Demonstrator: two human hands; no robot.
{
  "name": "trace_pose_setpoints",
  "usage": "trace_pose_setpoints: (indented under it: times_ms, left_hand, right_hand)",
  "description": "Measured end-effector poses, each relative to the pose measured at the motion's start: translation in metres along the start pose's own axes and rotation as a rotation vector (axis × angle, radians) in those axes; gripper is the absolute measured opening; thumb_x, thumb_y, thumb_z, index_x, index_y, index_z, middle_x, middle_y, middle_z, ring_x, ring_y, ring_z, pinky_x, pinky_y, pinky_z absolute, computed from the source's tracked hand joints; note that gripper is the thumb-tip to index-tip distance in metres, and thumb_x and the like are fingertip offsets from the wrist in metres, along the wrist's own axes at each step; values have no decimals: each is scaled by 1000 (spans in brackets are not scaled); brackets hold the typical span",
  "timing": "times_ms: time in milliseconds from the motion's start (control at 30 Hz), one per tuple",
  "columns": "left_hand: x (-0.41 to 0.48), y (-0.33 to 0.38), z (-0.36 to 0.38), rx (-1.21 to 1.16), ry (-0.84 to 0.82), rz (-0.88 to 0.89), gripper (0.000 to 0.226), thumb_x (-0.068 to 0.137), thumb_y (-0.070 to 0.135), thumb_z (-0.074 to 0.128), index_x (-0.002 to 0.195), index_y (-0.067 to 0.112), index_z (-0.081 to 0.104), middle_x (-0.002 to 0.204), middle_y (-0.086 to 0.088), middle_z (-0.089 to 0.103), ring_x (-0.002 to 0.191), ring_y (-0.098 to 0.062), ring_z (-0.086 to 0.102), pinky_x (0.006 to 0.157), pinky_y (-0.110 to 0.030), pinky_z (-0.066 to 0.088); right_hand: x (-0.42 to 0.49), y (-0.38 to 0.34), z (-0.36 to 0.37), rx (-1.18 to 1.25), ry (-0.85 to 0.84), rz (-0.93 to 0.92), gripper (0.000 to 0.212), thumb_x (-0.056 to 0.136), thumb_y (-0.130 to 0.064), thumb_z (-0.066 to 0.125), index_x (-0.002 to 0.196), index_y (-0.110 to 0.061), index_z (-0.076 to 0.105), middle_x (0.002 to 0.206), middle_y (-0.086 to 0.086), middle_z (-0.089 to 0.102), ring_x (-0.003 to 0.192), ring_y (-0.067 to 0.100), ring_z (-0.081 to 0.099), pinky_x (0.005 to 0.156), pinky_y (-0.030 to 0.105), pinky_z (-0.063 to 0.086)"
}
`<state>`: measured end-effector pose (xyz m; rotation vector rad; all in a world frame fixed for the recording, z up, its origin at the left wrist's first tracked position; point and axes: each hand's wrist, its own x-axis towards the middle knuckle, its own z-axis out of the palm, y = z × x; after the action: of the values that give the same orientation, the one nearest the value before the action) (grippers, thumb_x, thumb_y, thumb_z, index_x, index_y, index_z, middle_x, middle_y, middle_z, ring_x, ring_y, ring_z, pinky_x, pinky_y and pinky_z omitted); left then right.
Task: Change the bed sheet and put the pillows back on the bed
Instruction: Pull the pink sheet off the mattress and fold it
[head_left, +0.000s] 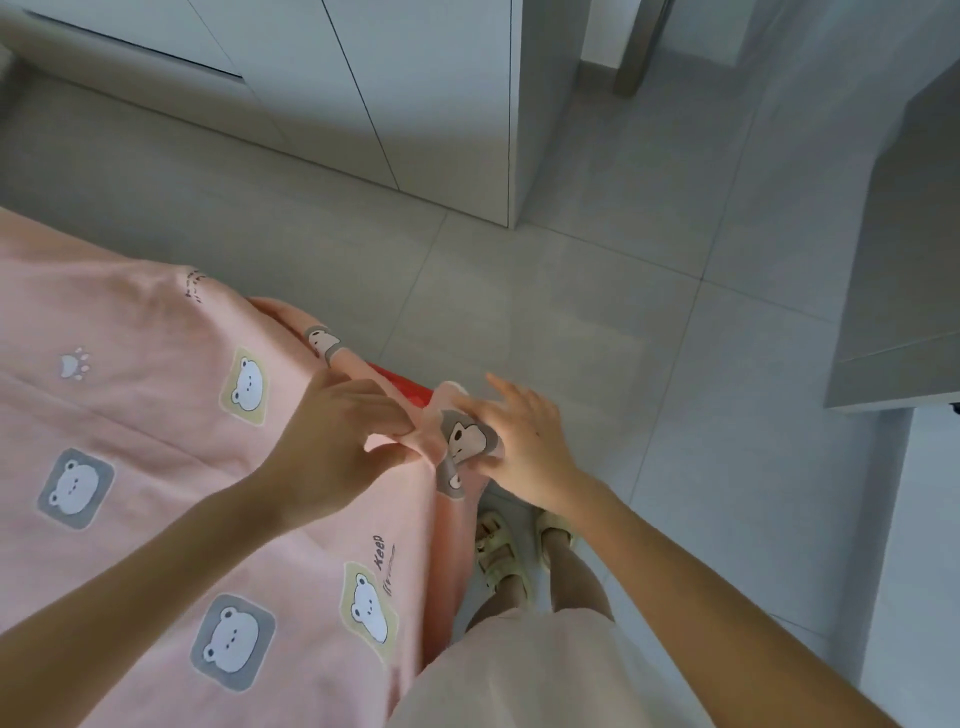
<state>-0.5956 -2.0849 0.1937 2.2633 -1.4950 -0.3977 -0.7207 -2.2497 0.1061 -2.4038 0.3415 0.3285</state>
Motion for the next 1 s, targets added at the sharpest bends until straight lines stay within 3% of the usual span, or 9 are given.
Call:
trace_pose_setpoints:
  times_ms: [100,167,267,333,433,567,733,933,1000]
  left_hand:
    - [-5,-5,-18,-26,30,-6,23,73,45,56,66,25,65,67,30,46,69,11,38,69,-24,23]
    - [-6,-7,-25,-4,28,-21,27,73,48,55,66,25,67,65,26,51,68,9,42,70,-22,24]
    - [-5,-8,-30,65,26,-42,29,72,47,52,67,25,69,65,20,61,72,1,49,70,-22,24]
    - [-2,-6,-28,101,17,-69,30,73,47,49,68,26,71,68,19,66,75,-1,51,72,-23,24]
    - [13,3,-16,174,-23,-58,27,76,43,50,69,28,72,70,20,69,69,-3,60,77,-26,27]
    - [59,28,1,256,-46,-19,7,69,27,66,69,29,72,70,17,69,71,-9,62,81,-30,28]
    - [98,54,-6,364,-57,-154,20,63,8,84,66,25,72,67,10,69,64,-17,66,84,-43,42]
    - [87,83,-48,397,193,-328,10,75,23,67,77,25,76,81,9,74,79,-14,66,100,-9,11]
    - [81,91,-48,365,241,-385,11,76,25,66,79,25,77,82,10,74,81,-9,61,100,-7,8]
  right_hand:
    - [17,-2,-1,-78,9,-126,25,80,-23,71,104,-17,72,128,7,59,127,30,45,110,50,15]
    - [18,2,-11,-149,78,-233,14,70,-18,80,79,-12,72,87,5,70,93,25,65,107,56,26]
    - [3,19,-38,-227,168,-393,29,58,-20,85,53,-13,58,48,-3,56,43,18,56,87,52,53]
    - [-14,35,-54,-289,199,-456,30,71,-28,67,50,-13,50,47,-1,53,42,19,53,73,32,55]
    - [-41,61,-87,-281,215,-493,48,89,-47,40,55,-14,45,51,0,46,47,18,47,50,26,36]
    - [-58,80,-151,-240,227,-518,27,80,-30,46,58,-14,43,56,-1,44,55,17,41,50,26,26]
    - [-53,78,-208,-284,57,-618,21,70,-23,57,56,-15,44,55,-3,46,51,21,48,47,28,33]
    - [-40,53,-247,-164,90,-832,22,69,-15,63,52,-10,49,48,0,47,43,20,45,44,21,34]
    - [-42,55,-251,-165,42,-851,27,72,-15,62,53,-15,43,50,-3,41,45,19,42,44,23,36]
